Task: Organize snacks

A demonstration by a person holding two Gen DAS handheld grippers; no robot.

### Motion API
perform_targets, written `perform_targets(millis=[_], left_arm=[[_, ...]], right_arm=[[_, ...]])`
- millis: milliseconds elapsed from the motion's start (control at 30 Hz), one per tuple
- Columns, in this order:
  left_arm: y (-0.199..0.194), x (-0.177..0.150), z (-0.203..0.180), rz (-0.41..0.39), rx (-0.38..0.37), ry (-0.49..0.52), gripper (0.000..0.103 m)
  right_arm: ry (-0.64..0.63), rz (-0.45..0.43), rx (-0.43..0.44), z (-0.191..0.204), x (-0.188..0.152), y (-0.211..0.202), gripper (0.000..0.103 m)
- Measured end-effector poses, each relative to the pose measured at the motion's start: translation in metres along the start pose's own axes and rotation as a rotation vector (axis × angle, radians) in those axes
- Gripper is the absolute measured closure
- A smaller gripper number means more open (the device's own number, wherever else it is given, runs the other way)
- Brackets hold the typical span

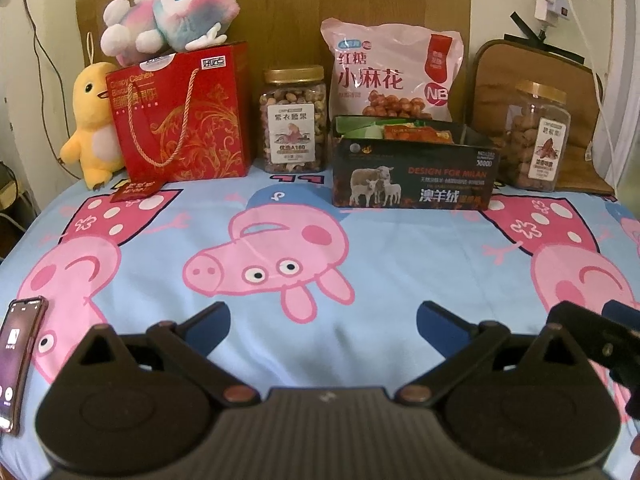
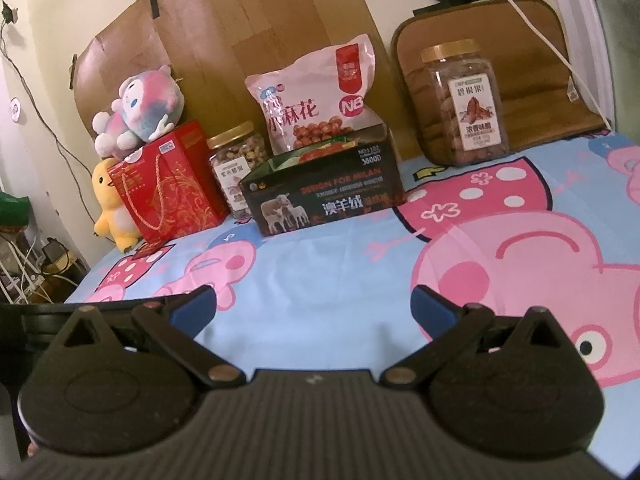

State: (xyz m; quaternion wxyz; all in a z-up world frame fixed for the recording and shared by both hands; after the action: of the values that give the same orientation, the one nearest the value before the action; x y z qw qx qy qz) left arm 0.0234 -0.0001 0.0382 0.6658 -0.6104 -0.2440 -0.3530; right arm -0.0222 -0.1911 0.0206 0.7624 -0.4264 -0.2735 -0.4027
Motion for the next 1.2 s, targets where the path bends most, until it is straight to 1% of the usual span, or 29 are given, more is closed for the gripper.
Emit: perform_targets(millis=[333, 733, 1200], left_arm=[[-0.001, -0.002, 0.007, 0.000, -0.001, -0.016, 0.000], [0.002, -0.007, 0.016, 0.002, -0.013, -0.024, 0.000], [0.008, -0.009, 0.014, 0.010, -0.007, -0.007, 0.000]], right_arm=[[0.000, -0.003, 0.001, 0.001, 0.000, 0.000, 0.000], [-0.029, 0.008, 0.003, 0.012, -0.004, 0.005, 0.000], [-0.004, 0.009, 0.014, 0.009, -0.007, 0.009, 0.000]])
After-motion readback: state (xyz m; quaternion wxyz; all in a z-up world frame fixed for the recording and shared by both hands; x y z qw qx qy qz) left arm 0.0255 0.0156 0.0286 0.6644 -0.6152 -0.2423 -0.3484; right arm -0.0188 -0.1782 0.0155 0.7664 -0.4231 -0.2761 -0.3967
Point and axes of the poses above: each gripper's, at about its wrist camera, not at the fingertips, and y roughly the way its jaws point, z to its left, x to its top, the point moved 1 cm from there along y, roughly the way its jaws point, and after that the axes turned 9 degrees about y, right-handed, at the moved point
